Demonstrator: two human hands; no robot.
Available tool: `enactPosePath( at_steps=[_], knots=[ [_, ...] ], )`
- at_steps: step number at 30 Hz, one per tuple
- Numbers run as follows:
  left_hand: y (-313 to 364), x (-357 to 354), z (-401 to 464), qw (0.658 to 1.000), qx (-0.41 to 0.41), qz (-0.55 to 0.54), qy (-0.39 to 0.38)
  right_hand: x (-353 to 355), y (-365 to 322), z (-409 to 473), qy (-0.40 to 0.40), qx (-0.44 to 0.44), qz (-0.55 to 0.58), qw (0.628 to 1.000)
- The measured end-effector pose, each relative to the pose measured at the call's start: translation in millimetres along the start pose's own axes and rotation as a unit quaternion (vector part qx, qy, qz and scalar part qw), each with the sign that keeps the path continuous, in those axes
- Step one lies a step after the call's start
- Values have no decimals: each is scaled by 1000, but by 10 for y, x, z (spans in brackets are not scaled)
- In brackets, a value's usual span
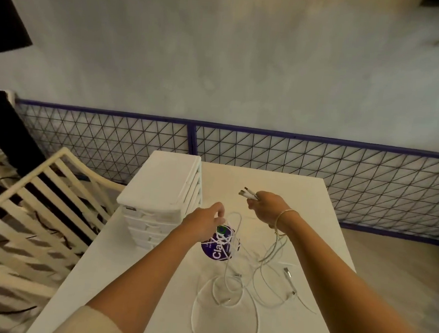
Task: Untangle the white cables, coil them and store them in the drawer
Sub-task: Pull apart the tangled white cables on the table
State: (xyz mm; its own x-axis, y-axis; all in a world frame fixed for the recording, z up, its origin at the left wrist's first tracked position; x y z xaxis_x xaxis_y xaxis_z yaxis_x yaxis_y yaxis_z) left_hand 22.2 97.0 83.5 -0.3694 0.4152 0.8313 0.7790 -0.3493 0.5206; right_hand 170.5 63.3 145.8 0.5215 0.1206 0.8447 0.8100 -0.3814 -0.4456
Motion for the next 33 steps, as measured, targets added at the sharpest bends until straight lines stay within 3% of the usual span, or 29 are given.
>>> enactPosePath(
  at_steps=[4, 9, 12, 17, 20, 22, 27, 33],
  knots=[
    [228, 197, -40, 998, -43, 4, 44, 46, -84, -57, 22, 27, 40, 999],
    [506, 478, -104, 975, -99, -165, 116, 83, -126, -131, 47, 63, 55, 995],
    [585, 581, -91, 950, -101, -261, 141, 49, -110, -165, -2, 76, 160, 984],
    [615, 623, -69, 923, -82, -339, 160, 42, -140, -257, -74, 73, 356, 929],
    [623, 616, -38, 911, -67, -363, 182, 41, -188, -290, -86, 56, 397, 912],
    [642, 578, -13, 903, -52, -390, 169, 65, -206, -279, -64, 52, 400, 913],
    [785, 359, -35, 891, -66, -446, 48, 154, -255, -247, -42, 60, 466, 882],
    [874, 210, -112, 906, -119, -405, -19, 307, -252, -144, 47, 49, 422, 904]
  ],
)
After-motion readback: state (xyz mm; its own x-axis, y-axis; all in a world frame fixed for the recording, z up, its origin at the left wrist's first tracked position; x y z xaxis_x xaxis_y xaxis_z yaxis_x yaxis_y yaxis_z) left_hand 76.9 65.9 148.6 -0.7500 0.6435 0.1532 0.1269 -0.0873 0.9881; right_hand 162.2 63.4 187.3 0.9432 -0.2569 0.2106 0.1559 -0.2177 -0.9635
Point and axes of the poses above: each hand's wrist, its own z-axis towards the middle knuckle, its own x-axis out of the back of the hand, y = z × x, the point moved 6 cm from there along z, towards the middle knuckle, and after that the axes turned 7 degrees about -x, right-handed, at the moved point
